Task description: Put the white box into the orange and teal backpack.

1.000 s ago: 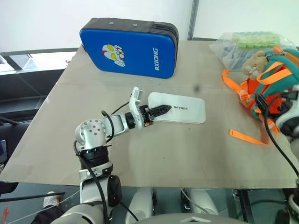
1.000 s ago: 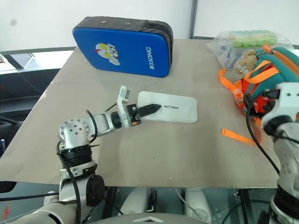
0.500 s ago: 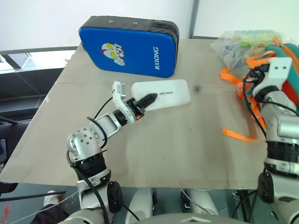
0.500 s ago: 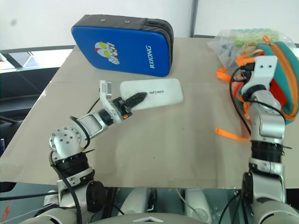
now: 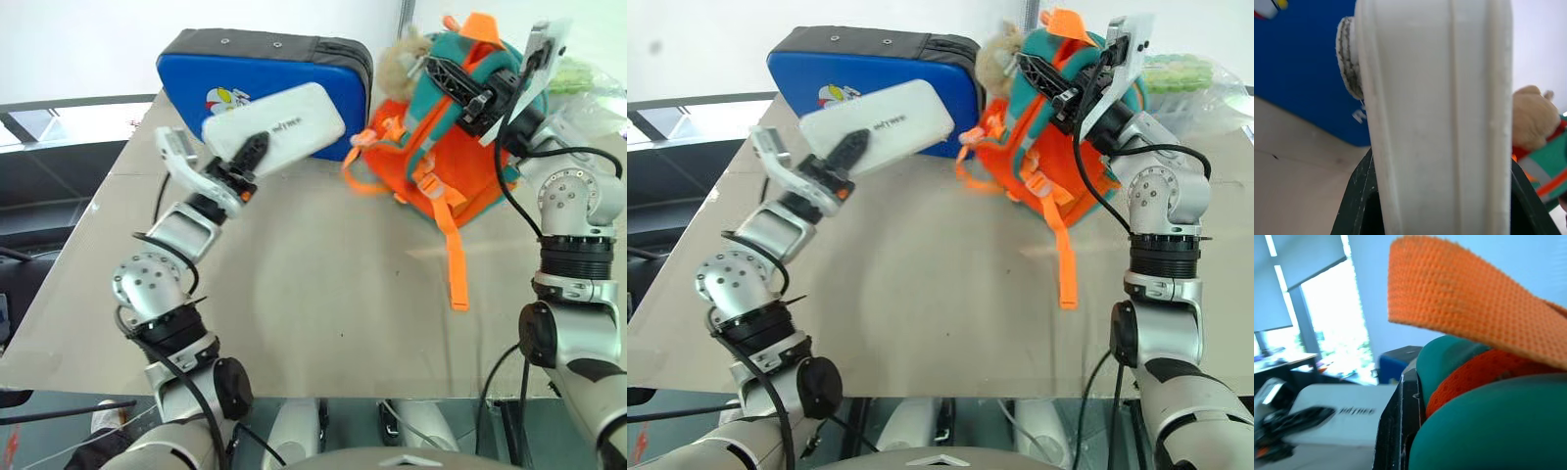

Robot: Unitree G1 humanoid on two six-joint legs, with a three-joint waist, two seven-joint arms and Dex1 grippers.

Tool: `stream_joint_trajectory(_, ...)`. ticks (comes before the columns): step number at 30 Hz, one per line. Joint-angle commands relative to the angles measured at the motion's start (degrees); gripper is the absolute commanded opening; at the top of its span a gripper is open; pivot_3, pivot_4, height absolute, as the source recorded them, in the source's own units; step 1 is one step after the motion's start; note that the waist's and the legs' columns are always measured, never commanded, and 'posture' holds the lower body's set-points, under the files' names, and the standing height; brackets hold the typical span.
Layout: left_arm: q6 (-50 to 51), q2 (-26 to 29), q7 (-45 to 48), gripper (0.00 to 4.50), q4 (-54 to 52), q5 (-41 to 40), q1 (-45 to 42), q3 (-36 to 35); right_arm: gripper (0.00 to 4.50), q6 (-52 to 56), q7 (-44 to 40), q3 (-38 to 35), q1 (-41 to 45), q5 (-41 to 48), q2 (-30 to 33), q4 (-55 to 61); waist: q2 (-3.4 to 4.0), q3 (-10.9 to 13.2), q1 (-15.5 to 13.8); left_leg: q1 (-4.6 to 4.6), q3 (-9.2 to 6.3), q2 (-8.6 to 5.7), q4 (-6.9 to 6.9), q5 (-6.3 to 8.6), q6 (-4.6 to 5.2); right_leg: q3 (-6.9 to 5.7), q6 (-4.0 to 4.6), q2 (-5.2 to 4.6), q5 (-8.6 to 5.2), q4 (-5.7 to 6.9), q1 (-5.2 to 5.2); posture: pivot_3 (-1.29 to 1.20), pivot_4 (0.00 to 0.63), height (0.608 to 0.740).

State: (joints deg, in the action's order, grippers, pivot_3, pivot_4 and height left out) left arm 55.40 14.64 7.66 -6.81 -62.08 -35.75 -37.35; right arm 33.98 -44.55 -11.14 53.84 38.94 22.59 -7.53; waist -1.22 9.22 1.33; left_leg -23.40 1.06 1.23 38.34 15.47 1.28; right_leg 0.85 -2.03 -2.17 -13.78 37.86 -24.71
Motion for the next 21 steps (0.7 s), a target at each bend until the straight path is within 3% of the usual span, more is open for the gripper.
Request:
stream_joint_trajectory(1, -1.2, 5.5, 2.3, 1.16, -0.7, -4.8, -0.3, -2.7, 0.04, 4.4, -6.3, 1.8, -1.4, 4.6, 3.1, 8.2, 0.00, 0.0, -0.5, -0.10, 0.00, 0.00, 0.04, 0.00, 0.00, 0.00, 0.00, -0.01, 0.00, 0.01, -0.10, 0.00, 0.150, 0.740)
stream_joint_trajectory(5, -0.1, 12.7, 11.4, 1.16, -4.5, -5.7, 5.0, 0.3, 0.04, 8.3, -12.6, 6.4, -6.6, 6.3, 6.4, 14.0, -0.01, 0.0, -0.8, -0.33, -0.14, -0.02, 0.06, -0.01, -0.01, -0.17, 0.00, -0.01, 0.00, 0.04, -0.20, 0.00, 0.150, 0.740)
stream_joint_trajectory(10, -0.8, 20.5, 24.5, 1.16, -8.8, -6.0, 12.1, 3.5, 0.04, 7.3, -17.1, 13.2, -12.1, 1.6, 11.1, 17.0, -0.04, 0.0, -0.8, -0.39, -0.10, -0.12, 0.09, 0.00, 0.00, -0.21, 0.00, -0.13, 0.00, -0.09, -0.18, 0.00, 0.150, 0.740)
stream_joint_trajectory(14, -5.0, 21.4, 28.1, 1.16, -10.0, -2.9, 12.3, 6.9, 0.04, 10.5, -17.1, 11.3, -13.2, 5.9, 10.6, 18.2, -0.04, 0.0, -0.8, -0.19, -0.10, -0.12, 0.16, -0.01, 0.00, -0.19, 0.01, -0.09, 0.00, 0.05, -0.12, 0.00, 0.150, 0.740)
stream_joint_trajectory(21, -17.1, 26.7, 39.2, 1.16, -12.2, 11.2, 10.6, 17.7, 0.04, 15.8, -17.3, 7.9, -14.6, 12.9, 12.3, 21.8, -0.04, 0.0, -0.9, -0.13, -0.15, -0.07, 0.16, -0.01, 0.00, -0.21, 0.03, 0.05, -0.01, -0.03, 0.01, 0.00, 0.150, 0.740)
